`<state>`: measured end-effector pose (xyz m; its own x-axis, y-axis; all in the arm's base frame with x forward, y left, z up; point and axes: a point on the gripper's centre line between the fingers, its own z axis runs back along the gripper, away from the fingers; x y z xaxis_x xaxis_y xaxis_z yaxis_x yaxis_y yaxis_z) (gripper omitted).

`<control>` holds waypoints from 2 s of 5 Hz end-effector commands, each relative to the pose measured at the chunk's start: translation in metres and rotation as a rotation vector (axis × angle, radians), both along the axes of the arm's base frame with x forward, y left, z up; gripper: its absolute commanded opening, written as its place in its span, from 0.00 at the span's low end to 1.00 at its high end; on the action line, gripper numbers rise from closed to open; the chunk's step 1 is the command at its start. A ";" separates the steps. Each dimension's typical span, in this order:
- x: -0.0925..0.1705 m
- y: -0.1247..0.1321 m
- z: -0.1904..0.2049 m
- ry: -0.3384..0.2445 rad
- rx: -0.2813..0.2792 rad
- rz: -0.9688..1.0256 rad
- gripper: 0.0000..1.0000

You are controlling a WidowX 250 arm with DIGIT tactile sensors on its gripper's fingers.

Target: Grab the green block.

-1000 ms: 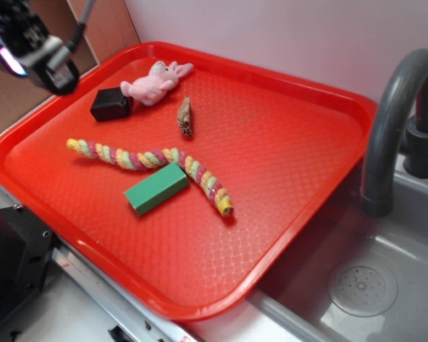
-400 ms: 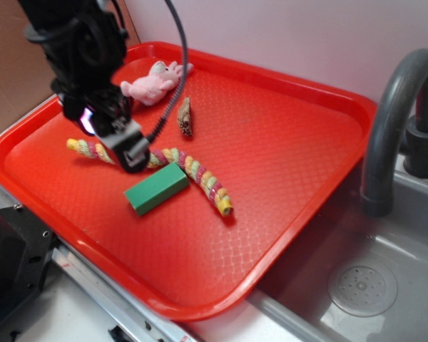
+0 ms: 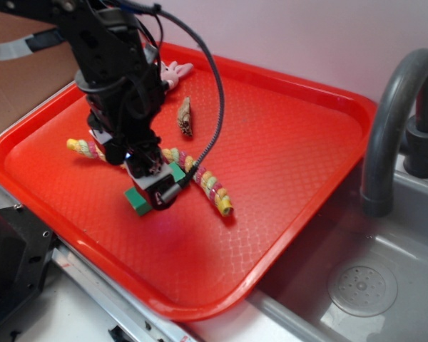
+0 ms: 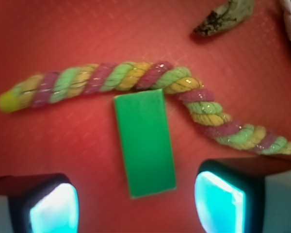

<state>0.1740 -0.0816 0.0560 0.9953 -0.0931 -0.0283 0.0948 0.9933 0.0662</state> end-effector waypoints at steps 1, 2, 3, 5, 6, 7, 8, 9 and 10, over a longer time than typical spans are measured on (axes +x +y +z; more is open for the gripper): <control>0.001 0.008 -0.027 0.052 0.005 0.035 1.00; 0.001 0.009 -0.037 0.082 0.013 0.030 1.00; 0.003 0.009 -0.043 0.098 0.013 0.026 1.00; 0.003 0.006 -0.047 0.093 0.032 0.017 0.00; 0.004 0.007 -0.047 0.087 0.050 0.002 0.00; 0.010 0.009 -0.018 0.050 0.027 -0.004 0.00; 0.015 0.031 0.032 -0.072 -0.026 0.072 0.00; 0.007 0.055 0.082 -0.152 -0.089 0.117 0.00; -0.011 0.075 0.131 -0.219 -0.093 0.186 0.00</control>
